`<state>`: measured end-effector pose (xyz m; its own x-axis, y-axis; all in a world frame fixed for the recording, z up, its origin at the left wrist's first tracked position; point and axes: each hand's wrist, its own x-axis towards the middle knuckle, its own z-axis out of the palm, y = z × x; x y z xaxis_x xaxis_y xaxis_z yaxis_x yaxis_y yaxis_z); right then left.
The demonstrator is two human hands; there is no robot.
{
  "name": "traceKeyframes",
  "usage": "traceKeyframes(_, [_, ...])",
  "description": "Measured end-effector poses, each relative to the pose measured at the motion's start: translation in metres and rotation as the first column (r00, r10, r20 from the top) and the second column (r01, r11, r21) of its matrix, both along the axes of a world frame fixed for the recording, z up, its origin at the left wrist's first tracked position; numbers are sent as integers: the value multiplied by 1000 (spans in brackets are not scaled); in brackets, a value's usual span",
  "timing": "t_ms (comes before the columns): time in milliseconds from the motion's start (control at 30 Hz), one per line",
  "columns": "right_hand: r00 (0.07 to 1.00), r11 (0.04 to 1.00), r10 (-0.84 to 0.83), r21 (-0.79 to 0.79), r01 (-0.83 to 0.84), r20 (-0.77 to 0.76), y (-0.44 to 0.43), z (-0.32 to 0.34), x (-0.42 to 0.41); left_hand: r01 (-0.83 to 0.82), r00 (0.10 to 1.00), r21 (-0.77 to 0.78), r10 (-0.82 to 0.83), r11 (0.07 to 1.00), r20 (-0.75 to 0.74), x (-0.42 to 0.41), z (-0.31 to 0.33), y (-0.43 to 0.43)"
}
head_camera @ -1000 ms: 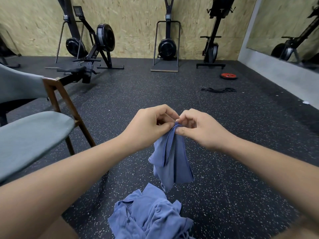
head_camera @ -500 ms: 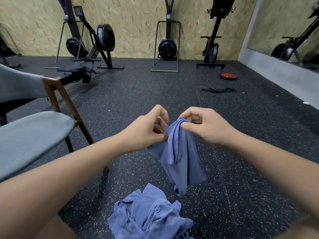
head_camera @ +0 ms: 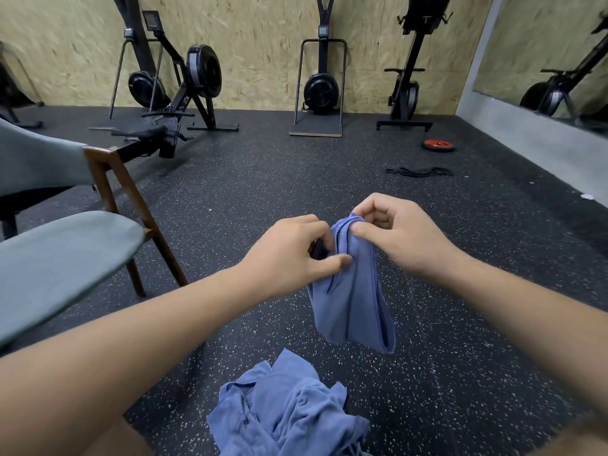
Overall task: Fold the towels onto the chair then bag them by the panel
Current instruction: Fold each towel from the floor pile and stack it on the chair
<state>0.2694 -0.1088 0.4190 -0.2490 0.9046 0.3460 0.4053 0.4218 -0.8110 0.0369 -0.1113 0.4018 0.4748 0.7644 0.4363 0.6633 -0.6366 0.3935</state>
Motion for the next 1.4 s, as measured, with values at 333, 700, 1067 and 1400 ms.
traceKeyframes(333, [999, 999, -11, 41, 9, 30, 1, -1, 7, -26, 992, 2, 26, 1000, -127, -11, 3, 11])
traceKeyframes(700, [995, 997, -53, 52, 49, 81, 9, 0, 16, -27, 996, -255, 46, 967, 72, -47, 26, 27])
traceKeyframes(1067, [983, 988, -143, 67, 136, 113, 7, 4, 12, 71, 861, -429, 162, 900, 482, -49, 32, 23])
traceKeyframes(1400, [965, 995, 47, -100, -22, 259, -12, 3, -10, 180, 897, -406, 20, 896, 442, -23, 27, 9])
